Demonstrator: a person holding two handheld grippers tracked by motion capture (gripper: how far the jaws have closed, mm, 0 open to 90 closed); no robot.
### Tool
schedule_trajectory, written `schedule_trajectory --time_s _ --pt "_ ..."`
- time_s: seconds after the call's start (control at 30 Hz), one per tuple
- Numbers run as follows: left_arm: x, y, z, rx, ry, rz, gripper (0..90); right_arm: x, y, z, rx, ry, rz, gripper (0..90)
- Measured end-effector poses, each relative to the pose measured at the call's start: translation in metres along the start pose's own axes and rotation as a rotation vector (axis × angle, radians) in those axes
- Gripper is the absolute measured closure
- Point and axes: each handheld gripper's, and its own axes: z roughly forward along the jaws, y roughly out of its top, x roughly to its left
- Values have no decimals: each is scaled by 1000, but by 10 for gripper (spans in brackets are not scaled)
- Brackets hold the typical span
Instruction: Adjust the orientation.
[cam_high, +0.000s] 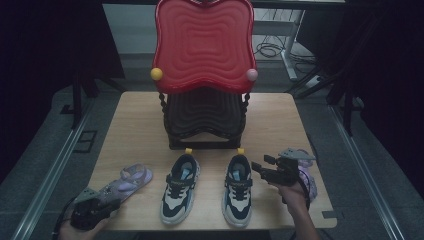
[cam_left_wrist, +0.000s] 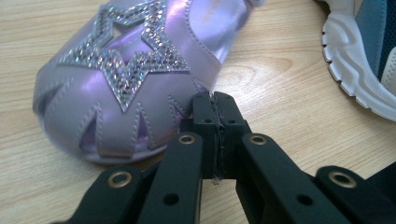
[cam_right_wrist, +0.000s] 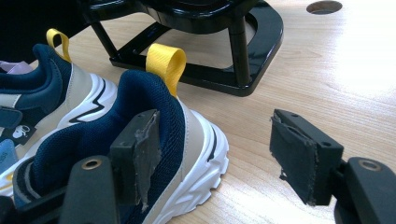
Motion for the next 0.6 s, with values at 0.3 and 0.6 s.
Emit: schedule_trajectory --time_s 0.3,0.6 --pt "8 -2 -3 -6 15 -23 889 0 -1 1 2 -5 -2 333" --pt "18 -2 -4 -8 36 -45 887 0 -1 1 3 -5 -1 334"
